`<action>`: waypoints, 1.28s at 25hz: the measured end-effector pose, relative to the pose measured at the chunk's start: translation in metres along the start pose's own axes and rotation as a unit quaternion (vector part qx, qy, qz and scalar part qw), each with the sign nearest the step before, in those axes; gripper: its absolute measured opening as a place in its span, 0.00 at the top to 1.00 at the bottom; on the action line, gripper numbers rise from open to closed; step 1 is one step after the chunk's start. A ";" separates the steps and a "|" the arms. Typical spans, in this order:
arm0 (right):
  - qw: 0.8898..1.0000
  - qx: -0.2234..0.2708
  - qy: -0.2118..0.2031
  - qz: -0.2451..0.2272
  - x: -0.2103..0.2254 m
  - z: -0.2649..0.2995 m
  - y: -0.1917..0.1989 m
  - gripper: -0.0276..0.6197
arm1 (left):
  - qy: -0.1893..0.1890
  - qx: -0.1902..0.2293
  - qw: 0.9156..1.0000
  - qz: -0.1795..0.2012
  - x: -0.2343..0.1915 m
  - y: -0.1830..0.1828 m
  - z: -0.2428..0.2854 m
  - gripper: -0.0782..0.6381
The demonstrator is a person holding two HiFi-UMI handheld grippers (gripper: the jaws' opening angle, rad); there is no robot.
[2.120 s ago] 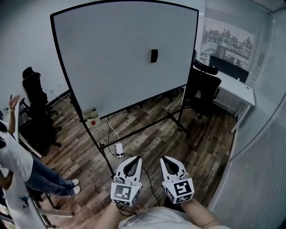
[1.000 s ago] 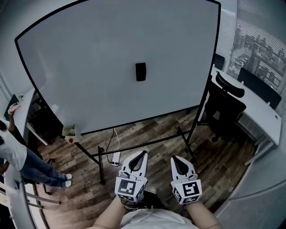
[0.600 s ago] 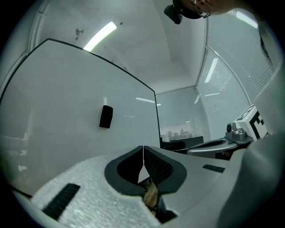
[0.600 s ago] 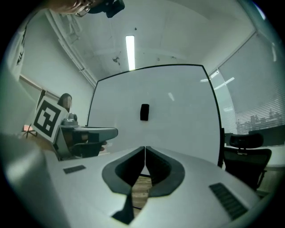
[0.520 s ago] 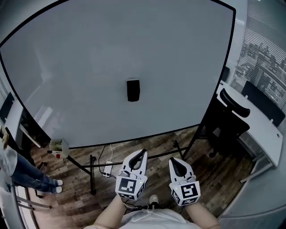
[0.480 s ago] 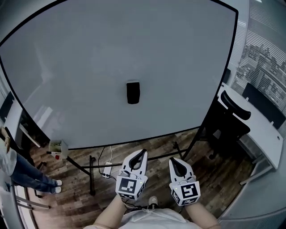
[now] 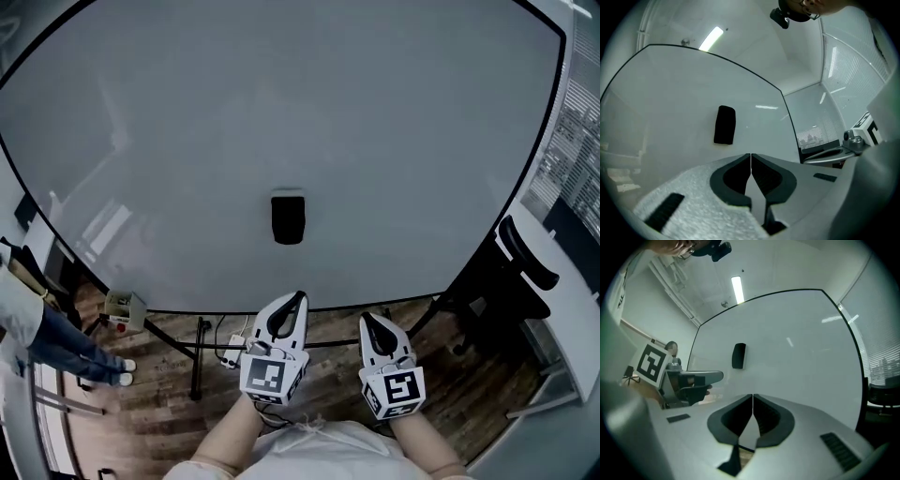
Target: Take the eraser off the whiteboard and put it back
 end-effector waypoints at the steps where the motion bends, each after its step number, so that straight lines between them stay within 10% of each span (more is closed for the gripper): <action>1: 1.000 0.000 -0.006 0.002 0.001 0.004 0.001 0.91 | -0.008 0.004 1.000 -0.001 -0.003 -0.003 0.002 0.87; 11: 0.997 0.022 -0.077 -0.005 0.012 0.031 -0.010 0.91 | -0.100 0.057 0.993 0.030 -0.013 -0.053 0.021 0.85; 18: 0.995 0.023 -0.093 -0.004 0.019 0.037 -0.013 0.91 | -0.123 0.038 0.992 0.021 -0.031 -0.071 0.056 0.57; 32: 0.996 0.021 -0.090 -0.008 0.027 0.044 -0.015 0.91 | -0.174 0.014 0.984 0.033 -0.063 -0.082 0.098 0.48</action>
Point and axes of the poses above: the fingertips, and each gripper's own axes: z forward along the fingers, x to its right, y out of its underside, the point moved 1 cm from there along -z, backward along the fingers, and after that the axes turned 13 degrees about -z, right-handed, at the moved point
